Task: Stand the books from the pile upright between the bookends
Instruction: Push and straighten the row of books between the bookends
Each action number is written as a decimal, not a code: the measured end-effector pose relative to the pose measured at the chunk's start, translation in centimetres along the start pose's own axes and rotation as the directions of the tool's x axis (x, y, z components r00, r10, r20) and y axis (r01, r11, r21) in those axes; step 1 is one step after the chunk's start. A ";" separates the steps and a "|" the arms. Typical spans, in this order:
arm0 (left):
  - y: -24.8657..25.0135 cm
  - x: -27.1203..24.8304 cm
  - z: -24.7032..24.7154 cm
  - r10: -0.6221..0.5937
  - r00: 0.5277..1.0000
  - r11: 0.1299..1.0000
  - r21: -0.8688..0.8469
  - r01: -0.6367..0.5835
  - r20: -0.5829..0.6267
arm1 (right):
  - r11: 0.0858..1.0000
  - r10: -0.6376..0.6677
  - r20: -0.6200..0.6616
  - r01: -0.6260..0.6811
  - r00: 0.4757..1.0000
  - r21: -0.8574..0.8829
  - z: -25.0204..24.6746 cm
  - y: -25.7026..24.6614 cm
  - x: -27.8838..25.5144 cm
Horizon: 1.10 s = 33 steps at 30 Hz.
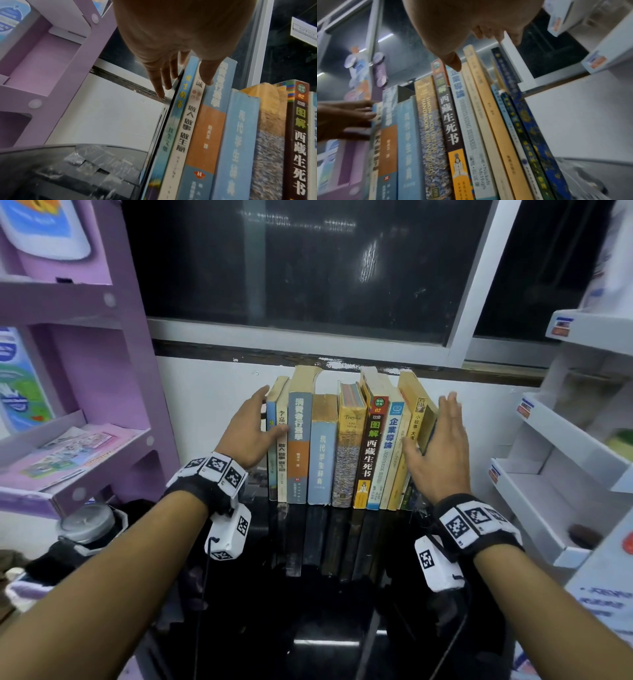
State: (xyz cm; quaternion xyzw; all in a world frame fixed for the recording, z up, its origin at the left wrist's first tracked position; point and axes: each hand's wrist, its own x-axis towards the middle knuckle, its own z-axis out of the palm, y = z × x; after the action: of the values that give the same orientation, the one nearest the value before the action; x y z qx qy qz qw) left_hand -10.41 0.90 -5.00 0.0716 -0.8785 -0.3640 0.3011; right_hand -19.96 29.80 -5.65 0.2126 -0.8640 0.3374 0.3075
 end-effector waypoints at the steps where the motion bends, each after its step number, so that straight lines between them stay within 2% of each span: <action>1: 0.1 0.1 -0.3 -0.002 1.000 1.000 -0.006 0.002 0.013 | 0.995 -0.079 -0.005 0.078 0.997 -0.054 -0.1 -0.9 0.0; 3: 0.3 0.4 -0.9 0.024 0.999 1.000 -0.004 -0.024 0.045 | 0.954 -0.248 0.066 0.256 0.966 -0.156 -0.1 -2.9 -0.2; 4: 0.3 0.5 -1.3 0.045 0.997 0.999 0.010 -0.046 0.060 | 0.913 -0.331 0.133 0.353 0.934 -0.205 0.3 -3.6 -0.3; 6: 0.2 0.8 -1.9 0.088 0.993 0.995 0.031 -0.090 0.081 | 0.785 -0.497 0.267 0.559 0.825 -0.267 1.4 -5.0 -0.9; 8: 0.0 1.2 -2.4 0.110 0.990 0.993 0.024 -0.112 0.089 | 0.614 -0.623 0.388 0.732 0.679 -0.295 3.1 -6.0 -1.5; 11: -0.4 1.9 -2.7 0.157 0.982 0.987 0.026 -0.161 0.100 | 0.430 -0.699 0.510 0.864 0.502 -0.262 5.4 -6.9 -2.0; 15: -0.9 2.8 -2.7 0.221 0.968 0.974 0.026 -0.225 0.116 | 0.262 -0.744 0.592 0.951 0.309 -0.167 7.8 -7.8 -2.5; 16: -1.0 2.9 -2.6 0.240 0.964 0.969 0.027 -0.244 0.119 | 0.235 -0.737 0.613 0.958 0.285 -0.163 8.4 -7.9 -2.6; 23: -1.9 3.8 -1.5 0.323 0.932 0.942 0.042 -0.334 0.161 | 0.171 -0.691 0.689 0.976 0.217 -0.135 12.1 -7.6 -2.8; 33: -2.9 4.1 -0.3 0.346 0.924 0.937 -0.120 -0.330 0.163 | 0.123 -0.686 0.696 0.977 0.211 -0.175 14.2 -6.4 -2.3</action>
State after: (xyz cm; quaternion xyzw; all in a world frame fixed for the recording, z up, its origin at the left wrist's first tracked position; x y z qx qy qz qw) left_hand -13.84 -2.81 -4.84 -0.1280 -0.8840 -0.3510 0.2810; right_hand -20.17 15.71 -12.59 0.6376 -0.6686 -0.2589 0.2817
